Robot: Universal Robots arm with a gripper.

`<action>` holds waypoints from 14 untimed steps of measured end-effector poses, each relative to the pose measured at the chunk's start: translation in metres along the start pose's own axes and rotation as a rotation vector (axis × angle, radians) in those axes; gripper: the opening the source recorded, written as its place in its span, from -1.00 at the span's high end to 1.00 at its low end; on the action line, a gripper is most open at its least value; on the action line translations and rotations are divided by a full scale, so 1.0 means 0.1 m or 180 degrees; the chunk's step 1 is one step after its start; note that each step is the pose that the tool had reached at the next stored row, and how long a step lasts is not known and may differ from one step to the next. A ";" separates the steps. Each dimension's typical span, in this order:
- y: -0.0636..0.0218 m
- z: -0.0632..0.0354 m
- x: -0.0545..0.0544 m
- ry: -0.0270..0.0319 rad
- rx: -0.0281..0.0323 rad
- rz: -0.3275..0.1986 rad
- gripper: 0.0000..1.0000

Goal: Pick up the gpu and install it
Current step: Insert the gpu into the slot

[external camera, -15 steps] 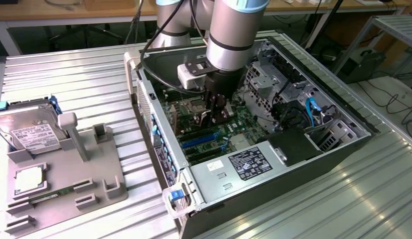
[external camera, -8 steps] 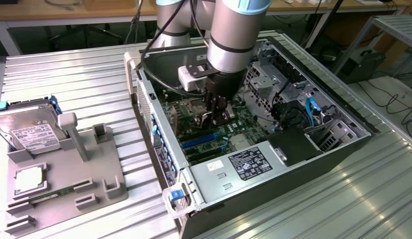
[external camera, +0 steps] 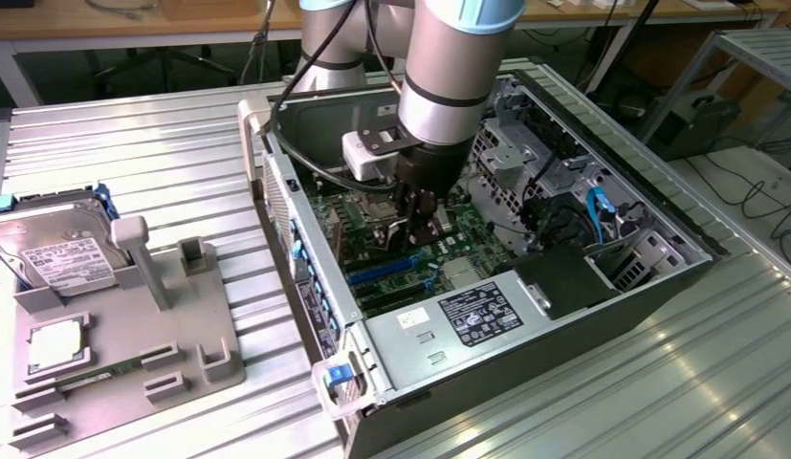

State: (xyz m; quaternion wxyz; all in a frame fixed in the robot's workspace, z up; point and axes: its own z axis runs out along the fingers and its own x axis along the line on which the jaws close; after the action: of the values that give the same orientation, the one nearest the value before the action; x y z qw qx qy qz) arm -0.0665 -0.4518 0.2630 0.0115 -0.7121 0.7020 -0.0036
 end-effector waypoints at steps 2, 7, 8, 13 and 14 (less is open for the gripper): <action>0.001 0.003 0.00 0.0000 -0.0001 -0.0001 0.44; 0.023 0.013 0.03 0.0000 -0.0005 -0.0001 0.44; 0.034 0.018 0.03 0.0000 -0.0005 0.0000 0.44; 0.077 0.041 0.03 0.0000 -0.0006 -0.0001 0.44; 0.092 0.044 0.03 0.0000 -0.0006 0.0000 0.44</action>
State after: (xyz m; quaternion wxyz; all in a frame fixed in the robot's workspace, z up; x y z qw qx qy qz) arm -0.0755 -0.4545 0.2583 0.0108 -0.7121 0.7020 -0.0030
